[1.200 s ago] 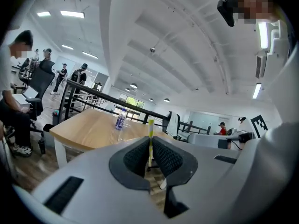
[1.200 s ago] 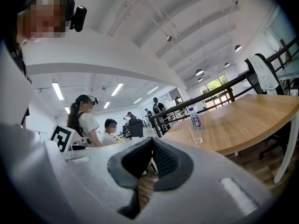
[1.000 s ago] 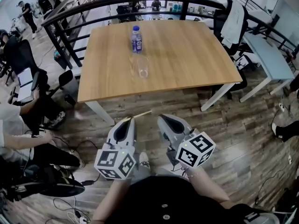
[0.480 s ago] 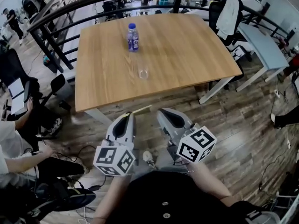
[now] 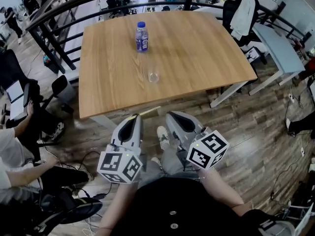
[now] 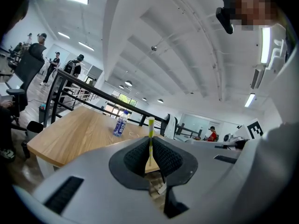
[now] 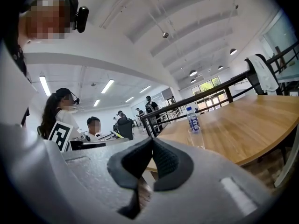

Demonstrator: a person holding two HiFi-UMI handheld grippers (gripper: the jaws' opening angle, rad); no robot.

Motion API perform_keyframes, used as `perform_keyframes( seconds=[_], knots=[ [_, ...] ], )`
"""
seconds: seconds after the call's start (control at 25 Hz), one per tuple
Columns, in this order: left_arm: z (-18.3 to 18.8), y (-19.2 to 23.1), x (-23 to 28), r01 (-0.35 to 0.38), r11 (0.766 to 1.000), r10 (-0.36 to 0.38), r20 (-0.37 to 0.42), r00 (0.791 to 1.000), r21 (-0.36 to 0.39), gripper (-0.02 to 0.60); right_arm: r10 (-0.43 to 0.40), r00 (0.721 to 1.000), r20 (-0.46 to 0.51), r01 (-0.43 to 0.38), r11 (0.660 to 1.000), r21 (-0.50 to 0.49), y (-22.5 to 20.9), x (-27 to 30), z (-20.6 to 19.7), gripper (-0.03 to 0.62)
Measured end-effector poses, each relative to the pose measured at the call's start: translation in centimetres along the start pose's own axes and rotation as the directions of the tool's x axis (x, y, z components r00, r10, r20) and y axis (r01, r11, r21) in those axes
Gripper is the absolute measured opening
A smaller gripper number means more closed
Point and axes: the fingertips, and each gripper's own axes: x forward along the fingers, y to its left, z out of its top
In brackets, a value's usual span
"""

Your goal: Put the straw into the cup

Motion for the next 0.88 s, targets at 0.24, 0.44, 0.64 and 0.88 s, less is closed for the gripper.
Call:
perform_keyframes(
  seconds=[0.24,0.44,0.64,0.88],
  knots=[
    [2.0,1.1,2.7,-0.010,1.000,0.009,0.049,0.999,0.010,0.035,0.028,0.999,0.022,-0.028,1.000,-0.005,-2.5,2.7,2.0,-0.002],
    [4.2,2.1,6.2,-0.024,1.000,0.022,0.097,0.995,0.012,0.035,0.054,0.998,0.038,-0.053,0.999,-0.005,-5.7,5.1,3.8,-0.002],
    [6.0,2.5,9.0,-0.030,1.000,0.029,0.145,0.989,0.004,0.035,0.073,0.996,0.049,-0.074,0.997,0.009,-8.8,7.3,5.3,-0.002],
    [7.7,3.6,13.1,-0.074,0.997,0.074,0.171,0.982,-0.007,0.035,0.118,0.992,0.047,-0.118,0.993,0.004,-12.1,10.3,7.5,-0.002]
  ],
)
